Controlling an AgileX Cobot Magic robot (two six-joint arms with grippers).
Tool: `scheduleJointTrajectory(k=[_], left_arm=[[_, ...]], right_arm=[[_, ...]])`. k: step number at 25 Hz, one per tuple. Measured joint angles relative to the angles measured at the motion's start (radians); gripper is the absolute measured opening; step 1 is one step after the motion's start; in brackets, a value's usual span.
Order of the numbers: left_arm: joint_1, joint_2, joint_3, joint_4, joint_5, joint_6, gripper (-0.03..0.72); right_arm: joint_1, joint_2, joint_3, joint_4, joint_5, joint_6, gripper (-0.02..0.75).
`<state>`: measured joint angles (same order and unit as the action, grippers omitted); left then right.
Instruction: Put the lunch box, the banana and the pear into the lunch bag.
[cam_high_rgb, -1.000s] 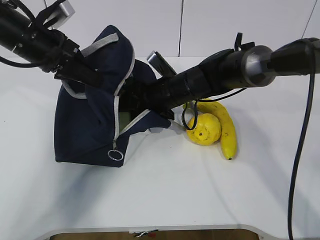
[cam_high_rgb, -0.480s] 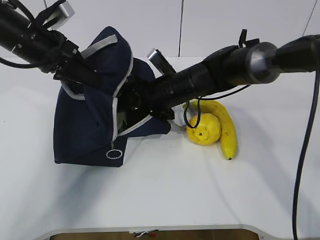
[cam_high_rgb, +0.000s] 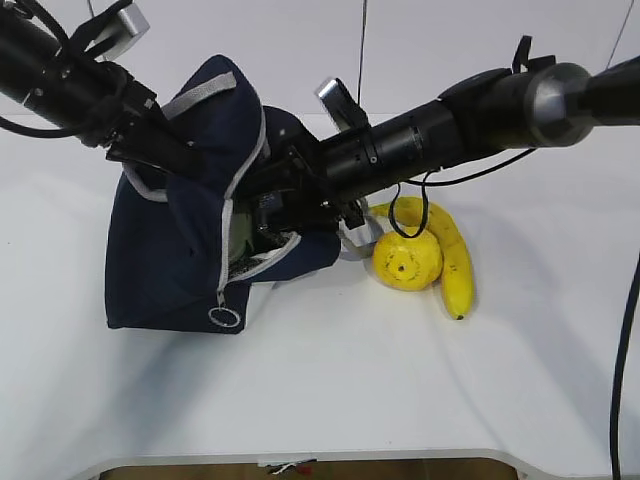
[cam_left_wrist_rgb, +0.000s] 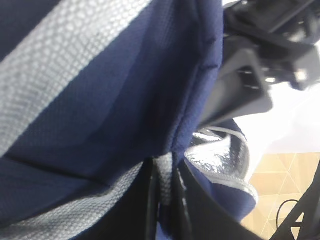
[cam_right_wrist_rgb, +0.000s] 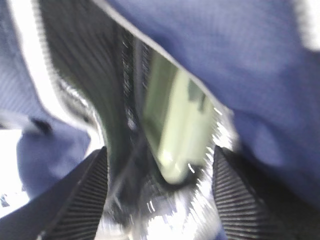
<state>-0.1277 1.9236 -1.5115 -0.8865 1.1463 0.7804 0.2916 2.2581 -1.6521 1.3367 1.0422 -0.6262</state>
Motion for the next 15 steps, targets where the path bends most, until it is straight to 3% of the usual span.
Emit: scheduleJointTrajectory(k=[4, 15], left_arm=[[0.000, 0.000, 0.000, 0.002, 0.004, 0.000, 0.018], [0.008, 0.000, 0.000, 0.002, 0.009, 0.000, 0.018]], right_arm=[[-0.006, -0.002, -0.030, -0.033, 0.055, 0.020, 0.522], [-0.033, -0.002, -0.263, -0.302, 0.153, 0.224, 0.522]])
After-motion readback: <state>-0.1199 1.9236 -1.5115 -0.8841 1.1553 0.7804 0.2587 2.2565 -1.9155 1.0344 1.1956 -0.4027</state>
